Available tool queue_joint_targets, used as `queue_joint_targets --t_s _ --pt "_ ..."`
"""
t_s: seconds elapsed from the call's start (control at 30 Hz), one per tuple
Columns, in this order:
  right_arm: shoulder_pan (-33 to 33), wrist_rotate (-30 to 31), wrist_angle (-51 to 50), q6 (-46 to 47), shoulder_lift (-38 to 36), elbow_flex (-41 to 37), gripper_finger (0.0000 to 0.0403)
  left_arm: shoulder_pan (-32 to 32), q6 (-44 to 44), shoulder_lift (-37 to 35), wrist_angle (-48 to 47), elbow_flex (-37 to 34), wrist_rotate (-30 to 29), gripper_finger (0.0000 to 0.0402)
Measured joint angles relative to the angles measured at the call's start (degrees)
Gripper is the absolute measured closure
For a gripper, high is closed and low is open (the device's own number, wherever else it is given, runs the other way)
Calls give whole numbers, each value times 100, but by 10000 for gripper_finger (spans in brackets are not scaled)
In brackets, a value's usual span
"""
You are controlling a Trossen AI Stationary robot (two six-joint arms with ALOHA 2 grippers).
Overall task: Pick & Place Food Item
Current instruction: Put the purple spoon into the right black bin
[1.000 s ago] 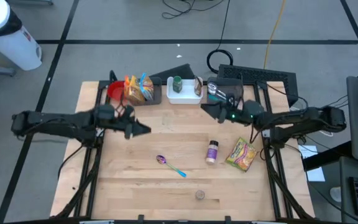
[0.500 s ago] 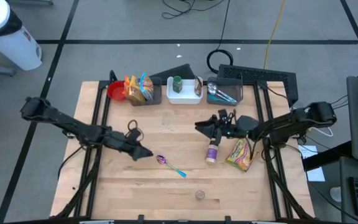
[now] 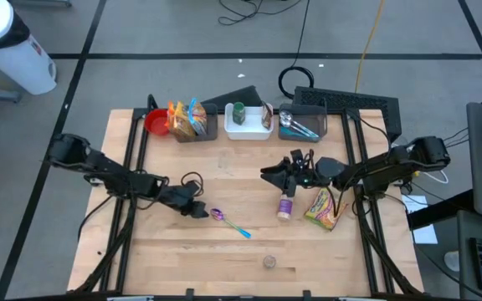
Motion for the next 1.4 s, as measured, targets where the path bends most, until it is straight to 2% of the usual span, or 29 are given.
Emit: queue_joint_targets --t_s 0.2,0.5,1.07,1.4 --pt "0 -217 4 138 0 0 232 235 155 397 603 0 79 240" --pt "108 -283 11 146 0 0 232 608 314 538 796 0 215 240" --pt "149 -261 -74 -4 -2 0 232 782 583 538 478 76 779 241" --pt "138 -226 -99 -32 -2 0 232 782 629 533 335 74 719 241"
